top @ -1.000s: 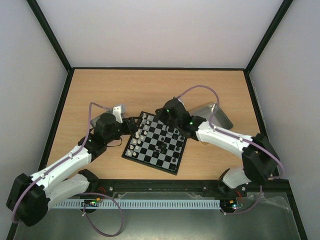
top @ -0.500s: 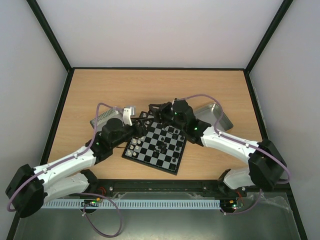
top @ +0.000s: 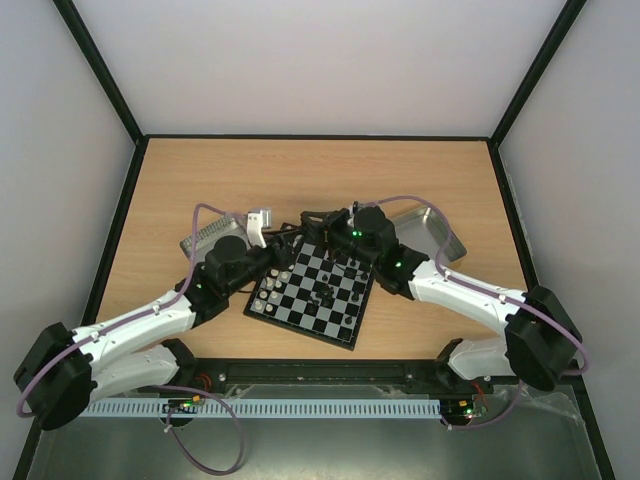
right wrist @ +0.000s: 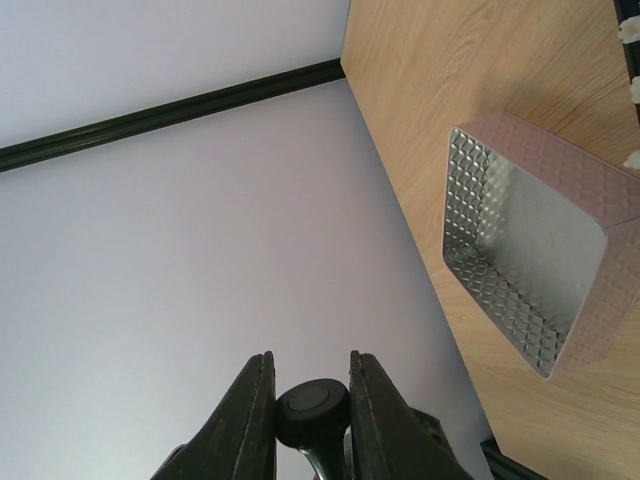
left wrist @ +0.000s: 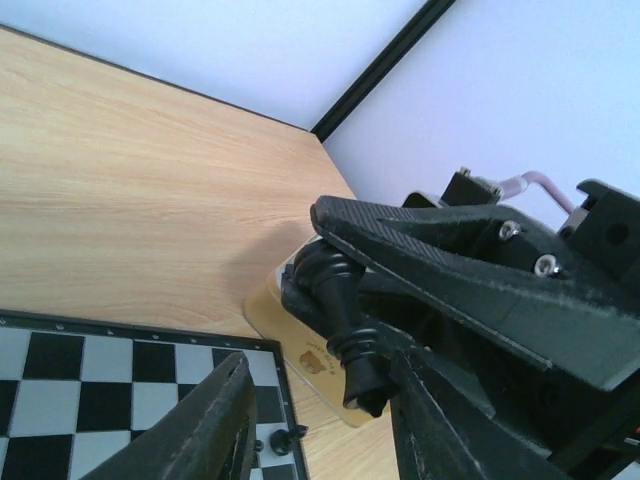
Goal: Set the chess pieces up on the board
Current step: Place the chess piece on the chessboard.
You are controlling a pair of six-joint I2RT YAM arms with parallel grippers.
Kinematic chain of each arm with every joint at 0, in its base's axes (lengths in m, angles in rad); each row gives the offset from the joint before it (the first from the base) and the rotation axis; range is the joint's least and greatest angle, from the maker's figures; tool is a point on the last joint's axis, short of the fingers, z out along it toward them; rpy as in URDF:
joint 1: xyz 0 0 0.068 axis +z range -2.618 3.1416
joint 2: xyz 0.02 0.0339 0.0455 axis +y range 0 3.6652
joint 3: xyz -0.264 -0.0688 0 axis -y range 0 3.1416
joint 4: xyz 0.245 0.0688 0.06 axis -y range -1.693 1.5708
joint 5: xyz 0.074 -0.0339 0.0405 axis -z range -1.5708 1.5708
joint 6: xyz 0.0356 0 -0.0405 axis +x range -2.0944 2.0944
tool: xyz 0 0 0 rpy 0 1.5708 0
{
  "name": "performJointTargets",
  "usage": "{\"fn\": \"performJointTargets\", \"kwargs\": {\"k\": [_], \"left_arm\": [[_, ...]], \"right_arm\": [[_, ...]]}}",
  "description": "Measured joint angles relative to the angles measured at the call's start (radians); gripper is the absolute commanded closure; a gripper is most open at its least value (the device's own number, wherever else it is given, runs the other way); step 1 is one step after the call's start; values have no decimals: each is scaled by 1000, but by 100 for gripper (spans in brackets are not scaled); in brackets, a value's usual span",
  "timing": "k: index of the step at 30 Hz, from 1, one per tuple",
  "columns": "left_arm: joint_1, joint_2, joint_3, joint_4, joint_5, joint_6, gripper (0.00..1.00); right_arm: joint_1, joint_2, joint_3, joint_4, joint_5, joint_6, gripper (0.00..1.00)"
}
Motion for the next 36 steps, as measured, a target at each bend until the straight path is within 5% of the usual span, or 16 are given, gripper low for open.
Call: {"fn": "performJointTargets", "kwargs": {"k": [8, 16, 23, 36], "left_arm": [[-3, 0, 13, 9, 1, 0, 88], [-5, -7, 68, -108, 0, 15, 92], [-4, 18, 237, -488, 31, 78, 97], [-109, 357, 532, -1262, 58, 212, 96]], "right_arm": [[0, -2, -3, -1, -27, -6, 85], [-2, -59, -3, -79, 8, -94, 56], [-1, -175, -3, -284, 199, -293, 48], [-1, -352, -55, -507, 540, -496, 47]]}}
